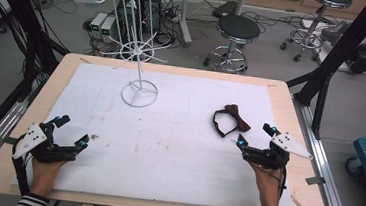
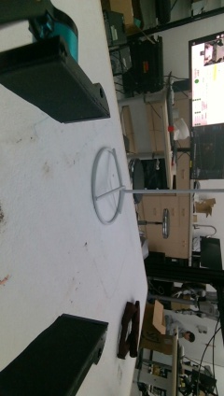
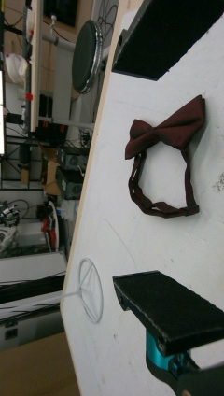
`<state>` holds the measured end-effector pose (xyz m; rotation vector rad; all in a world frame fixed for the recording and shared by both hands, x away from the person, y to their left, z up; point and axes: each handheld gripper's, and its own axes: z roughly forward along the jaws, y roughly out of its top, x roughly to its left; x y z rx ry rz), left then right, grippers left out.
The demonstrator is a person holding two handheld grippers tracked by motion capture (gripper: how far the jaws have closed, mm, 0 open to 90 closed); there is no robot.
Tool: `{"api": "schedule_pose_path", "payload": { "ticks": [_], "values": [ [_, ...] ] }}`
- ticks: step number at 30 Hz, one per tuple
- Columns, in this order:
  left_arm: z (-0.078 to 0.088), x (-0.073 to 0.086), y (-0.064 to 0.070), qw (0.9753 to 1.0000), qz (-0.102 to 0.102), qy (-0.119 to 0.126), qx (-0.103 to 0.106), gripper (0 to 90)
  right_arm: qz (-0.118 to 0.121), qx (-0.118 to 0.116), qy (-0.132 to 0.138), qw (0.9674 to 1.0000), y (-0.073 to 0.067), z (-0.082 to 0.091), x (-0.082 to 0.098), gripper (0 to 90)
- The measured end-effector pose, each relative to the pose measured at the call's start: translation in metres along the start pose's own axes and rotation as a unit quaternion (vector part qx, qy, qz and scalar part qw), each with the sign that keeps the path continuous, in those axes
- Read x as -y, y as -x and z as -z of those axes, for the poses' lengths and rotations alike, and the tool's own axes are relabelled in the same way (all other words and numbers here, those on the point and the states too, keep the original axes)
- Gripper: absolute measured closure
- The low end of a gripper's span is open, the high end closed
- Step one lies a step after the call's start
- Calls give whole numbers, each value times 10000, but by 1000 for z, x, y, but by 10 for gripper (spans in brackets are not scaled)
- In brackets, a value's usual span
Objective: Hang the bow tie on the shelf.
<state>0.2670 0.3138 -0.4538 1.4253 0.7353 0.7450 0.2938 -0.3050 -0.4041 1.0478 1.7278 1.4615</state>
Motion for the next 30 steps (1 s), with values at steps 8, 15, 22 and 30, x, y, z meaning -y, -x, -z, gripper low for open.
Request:
{"api": "schedule_pose_path", "payload": {
  "ticks": [8,15,22,30],
  "values": [
    [0,0,0,10000,-7,-5,7,17,74,-127,-566,9983,9,-18,-21,7],
    [0,0,-1,10000,0,-1,9,17,173,-226,-1062,9939,19,-35,-35,7],
    [0,0,-1,10000,1,-1,11,17,353,-283,-1771,9832,26,-58,-43,7],
    [0,0,0,10000,-6,-6,7,17,373,-267,-2226,9738,36,-79,-46,8]
  ]
}}
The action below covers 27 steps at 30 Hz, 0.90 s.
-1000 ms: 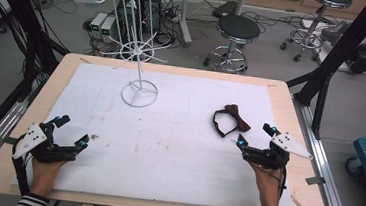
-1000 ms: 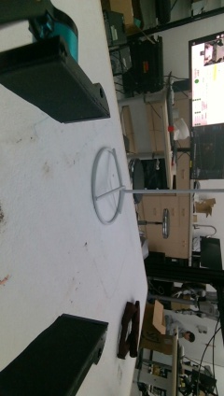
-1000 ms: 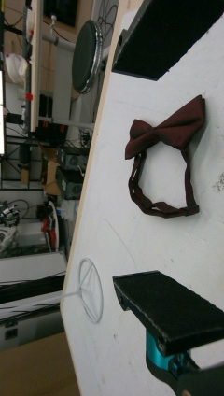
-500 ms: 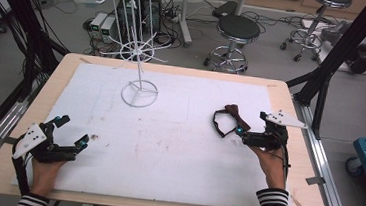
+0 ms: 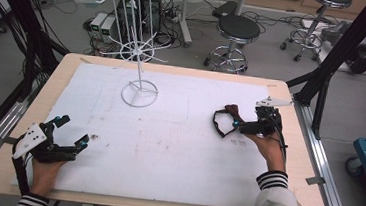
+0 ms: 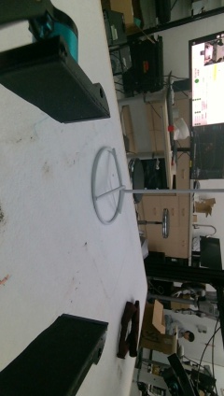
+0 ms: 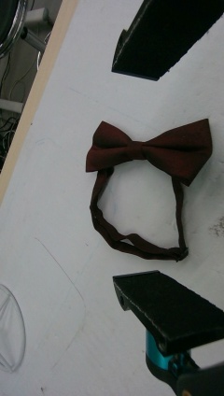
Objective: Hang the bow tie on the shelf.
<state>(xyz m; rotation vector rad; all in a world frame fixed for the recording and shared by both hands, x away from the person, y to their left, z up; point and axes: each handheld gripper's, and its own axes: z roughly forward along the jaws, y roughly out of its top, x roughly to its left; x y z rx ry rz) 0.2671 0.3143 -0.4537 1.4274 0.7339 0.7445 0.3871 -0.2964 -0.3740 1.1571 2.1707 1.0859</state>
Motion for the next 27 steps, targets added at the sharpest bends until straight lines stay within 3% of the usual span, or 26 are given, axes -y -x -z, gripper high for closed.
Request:
{"api": "schedule_pose_path", "payload": {
  "ticks": [2,6,11,15,27],
  "values": [
    [0,0,0,10000,2,1,-1,17,80,41,-291,9995,2,-7,-5,8],
    [0,0,0,10000,-1,0,-1,17,139,60,-466,9988,5,-13,-10,7],
    [0,0,0,10000,0,2,-2,17,192,84,-874,9960,9,-24,-19,8],
    [0,0,0,10000,-2,-1,5,18,324,81,-1061,9938,9,-30,-19,8],
    [0,0,0,10000,-4,0,-2,17,203,204,-1509,9881,16,-46,-10,8]
  ]
}}
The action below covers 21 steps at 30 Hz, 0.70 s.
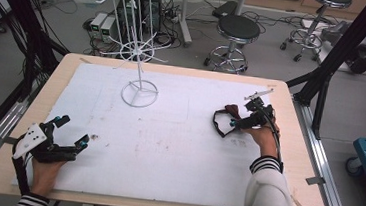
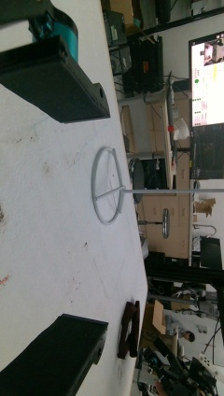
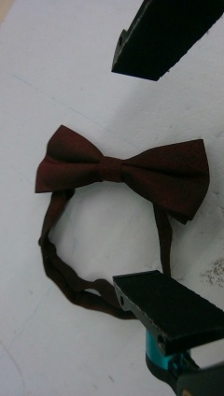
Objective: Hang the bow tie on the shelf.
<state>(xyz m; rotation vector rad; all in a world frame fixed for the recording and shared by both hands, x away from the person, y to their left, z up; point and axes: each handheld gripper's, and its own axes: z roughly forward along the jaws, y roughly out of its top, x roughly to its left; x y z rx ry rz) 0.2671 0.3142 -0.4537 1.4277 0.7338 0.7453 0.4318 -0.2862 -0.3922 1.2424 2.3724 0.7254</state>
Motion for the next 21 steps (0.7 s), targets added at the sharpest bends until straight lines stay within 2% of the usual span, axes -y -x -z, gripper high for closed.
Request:
{"api": "schedule_pose_path", "payload": {
  "ticks": [2,5,6,7,9,12,13,15,19,21],
  "values": [
    [0,0,0,10000,4,2,-1,17,16,35,-167,9999,0,-5,1,8],
    [0,0,0,10000,6,1,-1,17,3,71,-232,9997,0,-8,1,31],
    [0,0,0,10000,5,0,0,17,-27,2,-272,9996,-1,-8,1,74],
    [0,0,0,10000,1,0,0,17,39,-48,-271,9996,-1,-9,1,74],
    [0,0,0,10000,2,2,1,17,28,72,-335,9994,-2,-11,0,75],
    [0,0,0,10000,-3,1,2,17,-9,105,-394,9992,0,-13,1,78],
    [0,0,0,10000,-1,3,2,17,-28,-40,-445,9990,1,-14,2,166],
    [0,0,0,10000,4,3,3,17,9,-76,-450,9990,1,-14,3,173],
    [0,0,0,10000,9,6,3,17,-66,-67,-584,9982,0,-18,3,190],
    [0,0,0,10000,7,4,4,17,2,-86,-668,9977,-1,-20,3,243]
  ]
}}
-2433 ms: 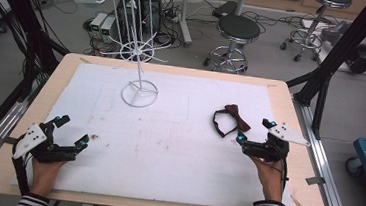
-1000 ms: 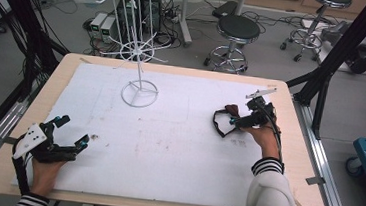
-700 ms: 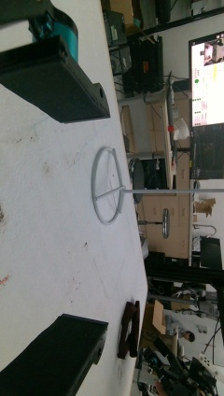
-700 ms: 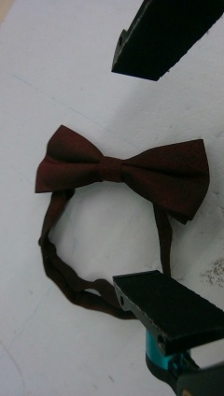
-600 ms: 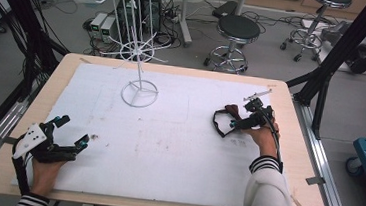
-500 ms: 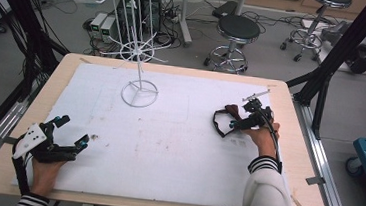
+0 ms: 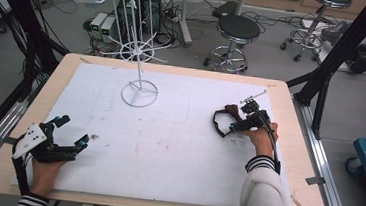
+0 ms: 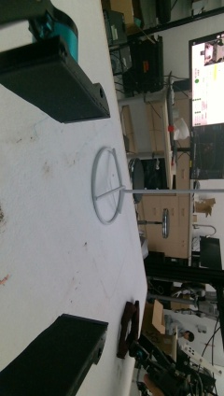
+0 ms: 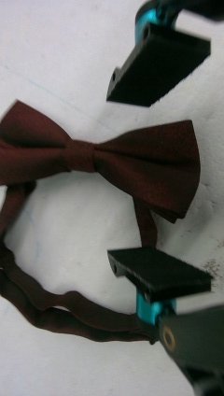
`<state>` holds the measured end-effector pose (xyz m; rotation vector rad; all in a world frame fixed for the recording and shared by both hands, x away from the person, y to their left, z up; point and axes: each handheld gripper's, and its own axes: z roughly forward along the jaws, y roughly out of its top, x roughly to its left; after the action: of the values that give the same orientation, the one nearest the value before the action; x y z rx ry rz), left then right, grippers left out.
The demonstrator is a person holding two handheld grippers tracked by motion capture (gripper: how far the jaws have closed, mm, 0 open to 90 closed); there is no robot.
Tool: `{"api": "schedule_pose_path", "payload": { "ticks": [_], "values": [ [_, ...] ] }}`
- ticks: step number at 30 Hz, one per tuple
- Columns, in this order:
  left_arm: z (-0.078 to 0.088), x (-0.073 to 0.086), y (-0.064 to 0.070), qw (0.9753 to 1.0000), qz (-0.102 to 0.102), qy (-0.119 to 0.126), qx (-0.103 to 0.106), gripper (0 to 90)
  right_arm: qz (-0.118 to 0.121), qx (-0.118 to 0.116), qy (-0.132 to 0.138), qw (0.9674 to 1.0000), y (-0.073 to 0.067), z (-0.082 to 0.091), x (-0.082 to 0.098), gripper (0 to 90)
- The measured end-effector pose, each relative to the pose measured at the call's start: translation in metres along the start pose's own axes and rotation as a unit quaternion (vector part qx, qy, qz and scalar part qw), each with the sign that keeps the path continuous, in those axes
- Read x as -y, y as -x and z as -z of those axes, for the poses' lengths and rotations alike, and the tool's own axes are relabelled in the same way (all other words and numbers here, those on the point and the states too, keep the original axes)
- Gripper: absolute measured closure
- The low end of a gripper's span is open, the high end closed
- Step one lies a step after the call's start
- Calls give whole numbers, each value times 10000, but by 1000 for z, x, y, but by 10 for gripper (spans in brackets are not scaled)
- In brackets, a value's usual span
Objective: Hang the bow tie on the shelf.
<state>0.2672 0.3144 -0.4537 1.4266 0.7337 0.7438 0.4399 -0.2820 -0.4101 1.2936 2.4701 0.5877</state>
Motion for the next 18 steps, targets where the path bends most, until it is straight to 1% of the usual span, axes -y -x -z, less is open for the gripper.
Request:
{"api": "schedule_pose_path", "payload": {
  "ticks": [1,2,3,4,5,6,7,8,9,10,11,15,18],
  "values": [
    [0,0,0,10000,3,3,0,17,20,82,-122,9999,-2,-1,-1,342],
    [0,0,0,10000,3,3,0,17,20,82,-122,9999,-2,-1,-1,342],
    [0,0,0,10000,3,3,0,17,37,66,-128,9999,-2,-2,-1,416],
    [0,0,0,10000,2,3,-2,17,37,66,-128,9999,-2,-2,-1,416],
    [0,0,0,10000,1,2,1,17,49,112,-150,9998,-3,-2,-1,471],
    [0,0,0,10000,3,3,0,17,135,186,-151,9996,-2,-2,-2,556],
    [0,0,0,10000,3,4,0,17,135,186,-151,9996,-2,-2,-2,556],
    [0,0,0,10000,3,3,0,17,113,282,-278,9992,-4,-2,-1,667],
    [0,0,0,10000,4,4,0,17,113,282,-278,9992,-4,-2,-1,667],
    [0,0,0,10000,5,3,1,17,114,352,-316,9988,-4,-1,-1,721],
    [0,0,0,10000,4,4,0,17,61,410,-321,9986,-2,0,-1,784],
    [0,0,0,10000,3,4,0,17,50,393,-355,9986,-1,2,0,809],
    [0,0,0,10000,8,6,-2,17,109,389,-324,9987,0,3,0,812]
  ]
}}
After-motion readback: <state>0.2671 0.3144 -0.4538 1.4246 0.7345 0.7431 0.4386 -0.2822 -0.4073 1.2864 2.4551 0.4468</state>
